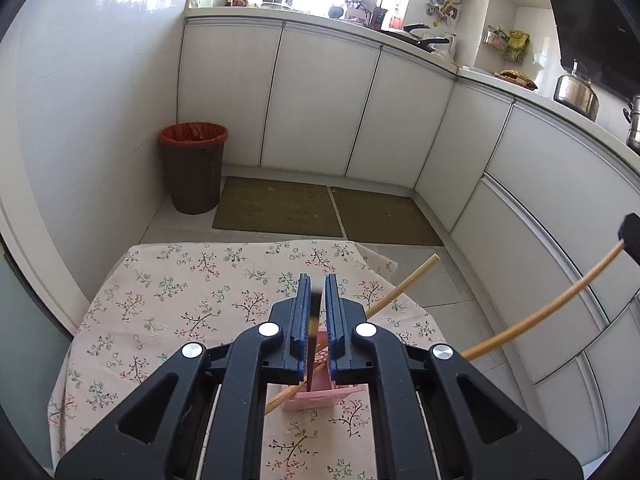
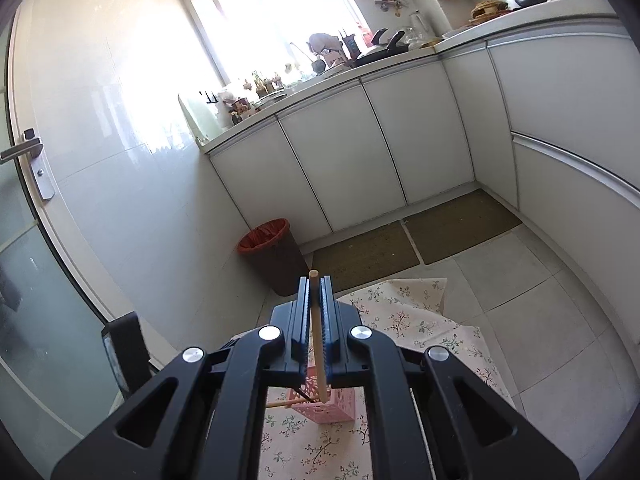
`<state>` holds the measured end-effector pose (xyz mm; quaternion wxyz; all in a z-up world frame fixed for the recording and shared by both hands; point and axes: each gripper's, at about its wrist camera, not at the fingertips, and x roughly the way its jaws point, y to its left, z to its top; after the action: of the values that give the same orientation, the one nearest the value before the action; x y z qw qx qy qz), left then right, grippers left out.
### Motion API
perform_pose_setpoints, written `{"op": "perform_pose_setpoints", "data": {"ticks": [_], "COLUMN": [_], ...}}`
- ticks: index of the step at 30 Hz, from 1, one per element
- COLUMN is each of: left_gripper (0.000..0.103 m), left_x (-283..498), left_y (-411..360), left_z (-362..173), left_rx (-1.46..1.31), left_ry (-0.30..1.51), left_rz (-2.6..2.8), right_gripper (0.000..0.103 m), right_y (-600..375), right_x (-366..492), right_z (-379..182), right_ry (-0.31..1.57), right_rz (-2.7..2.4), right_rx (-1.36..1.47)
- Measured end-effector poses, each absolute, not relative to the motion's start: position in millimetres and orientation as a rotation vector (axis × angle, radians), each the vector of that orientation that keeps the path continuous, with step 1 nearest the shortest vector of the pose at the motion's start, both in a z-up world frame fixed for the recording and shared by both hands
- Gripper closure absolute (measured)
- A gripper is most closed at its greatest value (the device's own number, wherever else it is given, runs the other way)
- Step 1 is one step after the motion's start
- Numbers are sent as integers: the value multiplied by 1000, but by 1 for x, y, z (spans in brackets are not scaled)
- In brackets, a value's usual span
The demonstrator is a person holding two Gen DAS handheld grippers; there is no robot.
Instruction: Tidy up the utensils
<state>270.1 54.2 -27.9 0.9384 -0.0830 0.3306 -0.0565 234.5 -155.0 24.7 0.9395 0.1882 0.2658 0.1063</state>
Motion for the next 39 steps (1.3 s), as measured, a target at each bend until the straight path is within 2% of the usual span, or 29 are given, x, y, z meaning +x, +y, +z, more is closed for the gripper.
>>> {"op": "perform_pose_setpoints", "data": {"ticks": [6,9,15,18,20,22,27,30,33,35,39], "left_gripper": [89,81,80,79,64,58,57,53,41,32,26], "left_x": [249,243,249,249,248,243,232,226,218,213,202], "left_y": [82,91,98,97,96,95,89,85,82,79,74], "left_z": [9,20,11,9,9,12,19,24,28,30,32], "left_rx": [-239,-257,-271,-256,-241,-234,-204,-197,-186,-176,-164], "left_ry": [570,531,583,604,604,591,580,579,567,563,567], "left_rz": [-92,-77,-46,-27,-11,-8,-6,-9,-5,-2,0], "right_gripper": [98,98,97,94,87,75,73,71,49,44,31], "right_y": [-130,-119,-98,-87,-86,-88,-95,-98,-98,-98,-99], "right_x": [259,268,278,279,277,272,259,247,232,221,208], "right_z": [9,0,-25,-35,-32,-27,-15,-11,-8,-5,-3], "right_ry": [571,585,614,636,629,613,595,596,583,567,564], "right_rz": [221,219,243,242,224,193,136,122,112,100,66], "right_rx": [331,309,263,219,206,188,146,138,133,131,120]}}
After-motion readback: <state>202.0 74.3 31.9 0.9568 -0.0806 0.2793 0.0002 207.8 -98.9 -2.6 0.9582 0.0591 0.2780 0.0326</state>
